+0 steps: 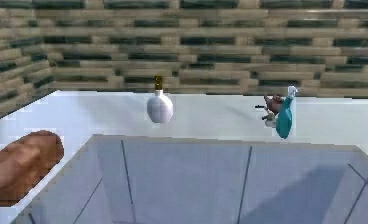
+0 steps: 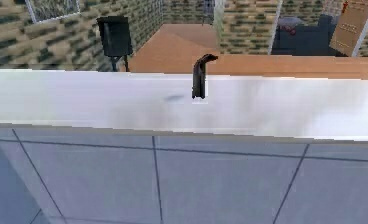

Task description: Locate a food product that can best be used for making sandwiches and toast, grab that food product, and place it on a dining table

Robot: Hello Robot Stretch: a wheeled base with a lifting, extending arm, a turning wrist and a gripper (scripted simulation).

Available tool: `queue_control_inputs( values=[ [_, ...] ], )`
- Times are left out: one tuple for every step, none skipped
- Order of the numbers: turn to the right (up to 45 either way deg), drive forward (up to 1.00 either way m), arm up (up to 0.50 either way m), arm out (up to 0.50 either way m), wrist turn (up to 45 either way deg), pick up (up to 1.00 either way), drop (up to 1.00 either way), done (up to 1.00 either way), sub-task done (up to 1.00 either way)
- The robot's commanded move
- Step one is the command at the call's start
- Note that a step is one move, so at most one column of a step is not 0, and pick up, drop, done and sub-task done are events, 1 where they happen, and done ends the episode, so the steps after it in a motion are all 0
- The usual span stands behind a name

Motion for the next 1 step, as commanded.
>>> queue_control_inputs(
  values=[
    [-45.0,0.00,0.00,0.00,0.0,0.00,0.00,0.00,0.00]
  ],
)
